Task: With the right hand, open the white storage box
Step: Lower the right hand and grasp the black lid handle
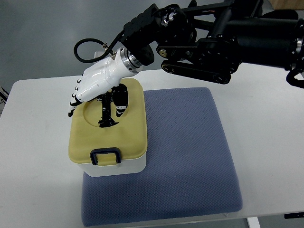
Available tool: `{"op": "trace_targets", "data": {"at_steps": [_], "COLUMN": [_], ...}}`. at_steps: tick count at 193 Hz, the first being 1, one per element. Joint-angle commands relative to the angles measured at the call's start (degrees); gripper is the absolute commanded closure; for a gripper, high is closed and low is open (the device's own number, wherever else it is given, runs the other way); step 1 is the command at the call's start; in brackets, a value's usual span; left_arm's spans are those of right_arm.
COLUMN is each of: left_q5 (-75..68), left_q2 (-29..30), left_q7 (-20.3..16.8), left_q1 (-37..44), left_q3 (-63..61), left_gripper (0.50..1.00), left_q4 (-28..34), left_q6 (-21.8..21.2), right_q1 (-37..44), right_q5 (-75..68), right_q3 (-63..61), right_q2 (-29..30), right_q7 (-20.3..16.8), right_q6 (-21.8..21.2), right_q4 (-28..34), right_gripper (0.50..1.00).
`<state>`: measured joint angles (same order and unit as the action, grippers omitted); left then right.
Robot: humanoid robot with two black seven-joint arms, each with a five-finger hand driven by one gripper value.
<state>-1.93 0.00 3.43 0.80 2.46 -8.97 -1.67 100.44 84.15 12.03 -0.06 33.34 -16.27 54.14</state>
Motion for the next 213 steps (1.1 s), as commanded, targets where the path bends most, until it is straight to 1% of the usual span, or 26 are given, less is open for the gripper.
{"op": "trace_targets", "data": {"at_steps": [1,26,37,51,61,76,83,88,91,94,97,104,111,125,166,184,213], "left_q5": [0.0,0.0,0.0,0.0,0.0,0.0,0.0,0.0,0.0,0.0,0.0,0.0,0.0,0.0,0.0,0.0,0.0], "left_q2": [0.0,0.0,0.0,0.0,0.0,0.0,0.0,0.0,0.0,0.0,0.0,0.0,0.0,0.0,0.0,0.0,0.0], "left_q7": [0.0,0.0,0.0,0.0,0.0,0.0,0.0,0.0,0.0,0.0,0.0,0.0,0.0,0.0,0.0,0.0,0.0], "left_q1": [0.0,0.0,0.0,0.0,0.0,0.0,0.0,0.0,0.0,0.0,0.0,0.0,0.0,0.0,0.0,0.0,0.0], "left_q3": [0.0,0.0,0.0,0.0,0.0,0.0,0.0,0.0,0.0,0.0,0.0,0.0,0.0,0.0,0.0,0.0,0.0], "left_gripper": [0.5,0.5,0.5,0.5,0.5,0.5,0.5,0.5,0.5,0.5,0.5,0.5,0.5,0.5,0.5,0.5,0.5], "left_q4": [0.0,0.0,0.0,0.0,0.0,0.0,0.0,0.0,0.0,0.0,0.0,0.0,0.0,0.0,0.0,0.0,0.0], "left_q6": [0.0,0.0,0.0,0.0,0.0,0.0,0.0,0.0,0.0,0.0,0.0,0.0,0.0,0.0,0.0,0.0,0.0], "right_q1": [0.1,-0.2,-0.5,-0.6,-0.5,-0.1,0.0,0.0,0.0,0.0,0.1,0.3,0.5,0.7,0.1,-0.2,-0.3], "right_q5": [1.0,1.2,1.5,2.0,2.0,1.9,1.8,1.8,1.9,1.9,1.9,1.9,1.9,1.9,1.9,1.9,1.9], "right_q3": [0.8,0.9,0.9,1.2,1.5,2.3,2.2,2.2,2.2,2.2,2.2,2.2,2.2,2.2,2.2,2.4,2.4], "right_q2": [0.1,0.1,0.1,0.1,0.1,-0.4,-0.6,-0.7,-0.7,-0.6,-0.6,-0.6,-0.5,-0.3,-0.1,-0.2,-0.4], "right_q7": [0.2,0.2,0.1,0.0,0.0,0.7,1.7,1.7,1.7,1.7,1.7,1.7,1.7,1.7,1.7,1.7,1.7], "right_q6": [0.2,0.2,0.3,0.9,1.3,1.5,1.5,1.5,1.5,1.5,1.5,1.5,1.5,1.5,2.1,3.3,3.4], "right_q4": [0.0,-0.1,-0.2,-0.3,-0.4,-0.4,-0.3,-0.3,-0.3,-0.3,-0.3,-0.3,-0.3,-0.3,-0.4,-0.8,-1.4], "right_gripper": [0.581,0.599,0.63,0.644,0.664,0.683,0.713,0.73,0.752,0.758,0.775,0.783,0.814,0.84,0.848,0.877,0.879]}}
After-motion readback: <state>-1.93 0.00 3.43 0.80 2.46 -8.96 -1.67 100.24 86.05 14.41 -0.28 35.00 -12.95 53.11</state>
